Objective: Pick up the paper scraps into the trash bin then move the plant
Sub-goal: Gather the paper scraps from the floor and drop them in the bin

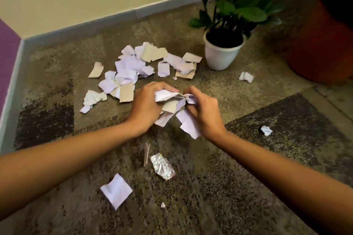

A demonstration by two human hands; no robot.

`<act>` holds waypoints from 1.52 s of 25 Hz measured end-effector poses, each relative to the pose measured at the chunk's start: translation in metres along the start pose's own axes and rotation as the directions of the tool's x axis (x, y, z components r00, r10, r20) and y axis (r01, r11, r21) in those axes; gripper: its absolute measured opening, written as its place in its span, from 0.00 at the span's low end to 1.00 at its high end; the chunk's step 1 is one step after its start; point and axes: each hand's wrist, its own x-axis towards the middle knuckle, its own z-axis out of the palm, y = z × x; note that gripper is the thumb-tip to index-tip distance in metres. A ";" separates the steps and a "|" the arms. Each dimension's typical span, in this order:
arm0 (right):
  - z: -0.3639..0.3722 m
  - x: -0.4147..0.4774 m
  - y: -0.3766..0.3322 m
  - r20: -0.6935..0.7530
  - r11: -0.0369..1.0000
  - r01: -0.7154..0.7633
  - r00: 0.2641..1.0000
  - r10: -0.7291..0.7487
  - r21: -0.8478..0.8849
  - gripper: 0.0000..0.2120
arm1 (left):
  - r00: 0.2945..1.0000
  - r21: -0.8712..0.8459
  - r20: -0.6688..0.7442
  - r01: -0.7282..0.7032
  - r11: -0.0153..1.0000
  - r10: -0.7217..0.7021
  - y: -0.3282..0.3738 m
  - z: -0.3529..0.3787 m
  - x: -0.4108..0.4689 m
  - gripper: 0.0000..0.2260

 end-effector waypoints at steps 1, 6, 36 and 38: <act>-0.019 0.011 -0.001 -0.031 1.000 0.010 0.999 -0.011 -0.011 0.09 | 1.000 -0.036 -0.005 -0.020 0.999 0.020 0.016 0.003 0.012 0.11; -0.135 0.065 -0.007 -0.152 0.982 0.058 0.985 -0.085 -0.178 0.06 | 0.981 -0.107 -0.061 -0.192 0.976 0.186 0.116 0.027 0.077 0.09; -0.423 0.184 0.098 -0.544 0.722 -0.683 0.650 0.531 -0.112 0.21 | 0.864 -0.390 0.341 -0.229 0.892 0.371 0.381 0.219 0.220 0.31; -0.417 0.186 0.096 -0.578 0.720 -0.686 0.629 0.519 -0.100 0.21 | 0.869 -0.335 0.347 -0.237 0.912 0.353 0.372 0.212 0.225 0.30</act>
